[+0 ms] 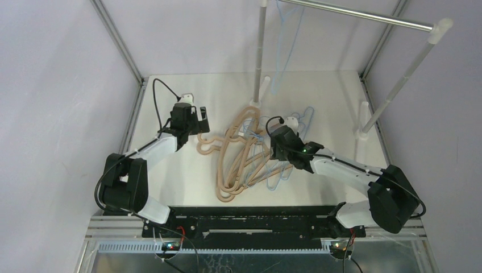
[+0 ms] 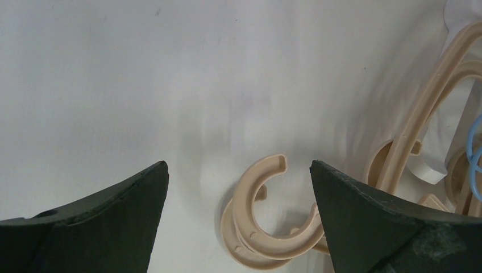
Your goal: Organize the hangers
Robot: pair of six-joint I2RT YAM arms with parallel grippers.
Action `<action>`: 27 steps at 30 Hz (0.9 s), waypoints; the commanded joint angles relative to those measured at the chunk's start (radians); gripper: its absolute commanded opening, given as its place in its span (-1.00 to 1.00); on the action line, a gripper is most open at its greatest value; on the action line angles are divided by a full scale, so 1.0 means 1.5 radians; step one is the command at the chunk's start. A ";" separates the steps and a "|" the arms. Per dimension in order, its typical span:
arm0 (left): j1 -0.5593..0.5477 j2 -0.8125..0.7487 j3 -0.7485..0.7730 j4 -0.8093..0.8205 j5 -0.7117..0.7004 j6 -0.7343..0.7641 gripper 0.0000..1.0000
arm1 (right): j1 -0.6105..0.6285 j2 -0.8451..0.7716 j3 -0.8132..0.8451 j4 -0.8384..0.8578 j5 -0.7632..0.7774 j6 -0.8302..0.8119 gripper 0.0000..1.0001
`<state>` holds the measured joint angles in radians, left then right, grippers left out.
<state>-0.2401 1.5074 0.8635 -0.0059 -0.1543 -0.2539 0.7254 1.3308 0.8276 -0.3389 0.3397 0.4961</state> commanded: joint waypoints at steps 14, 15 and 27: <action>-0.005 -0.007 0.023 0.017 0.008 0.002 0.99 | -0.046 0.135 0.010 0.095 0.035 0.027 0.01; -0.005 -0.006 0.024 0.017 0.009 0.002 0.99 | -0.046 0.142 0.012 0.098 0.036 0.024 0.01; -0.004 -0.008 0.022 0.017 0.010 0.001 0.99 | -0.053 0.174 0.019 0.113 0.032 0.013 -0.97</action>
<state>-0.2401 1.5074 0.8635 -0.0055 -0.1501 -0.2539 0.6495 1.6089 0.8127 -0.2012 0.3740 0.5182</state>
